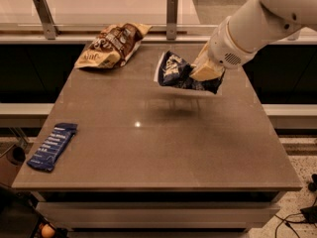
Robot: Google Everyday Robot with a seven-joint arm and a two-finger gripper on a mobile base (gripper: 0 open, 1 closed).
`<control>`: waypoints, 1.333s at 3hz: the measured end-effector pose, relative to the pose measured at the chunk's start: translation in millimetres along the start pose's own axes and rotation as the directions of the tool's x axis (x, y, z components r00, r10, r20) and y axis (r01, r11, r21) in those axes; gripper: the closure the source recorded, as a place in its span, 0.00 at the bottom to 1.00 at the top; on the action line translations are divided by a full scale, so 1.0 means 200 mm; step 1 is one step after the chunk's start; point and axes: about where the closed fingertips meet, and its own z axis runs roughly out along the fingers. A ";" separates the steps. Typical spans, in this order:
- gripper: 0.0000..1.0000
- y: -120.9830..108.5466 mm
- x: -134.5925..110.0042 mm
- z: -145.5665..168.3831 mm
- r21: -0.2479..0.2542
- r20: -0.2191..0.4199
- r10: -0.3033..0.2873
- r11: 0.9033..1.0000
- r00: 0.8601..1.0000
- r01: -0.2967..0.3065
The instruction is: Move blue chip bag near rxbar blueberry
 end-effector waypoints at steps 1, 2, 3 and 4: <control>1.00 0.09 -0.11 -0.04 -0.007 0.030 -0.059 0.998 0.998 0.059; 1.00 0.21 -0.22 0.00 -0.047 0.069 -0.107 0.993 0.992 0.110; 1.00 0.36 -0.32 0.04 -0.097 0.091 -0.124 0.986 0.988 0.133; 1.00 0.49 -0.41 0.03 -0.134 0.063 -0.133 0.981 0.989 0.140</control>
Offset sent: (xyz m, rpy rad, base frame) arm -0.0573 0.0806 0.0010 0.0422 -0.0037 0.2202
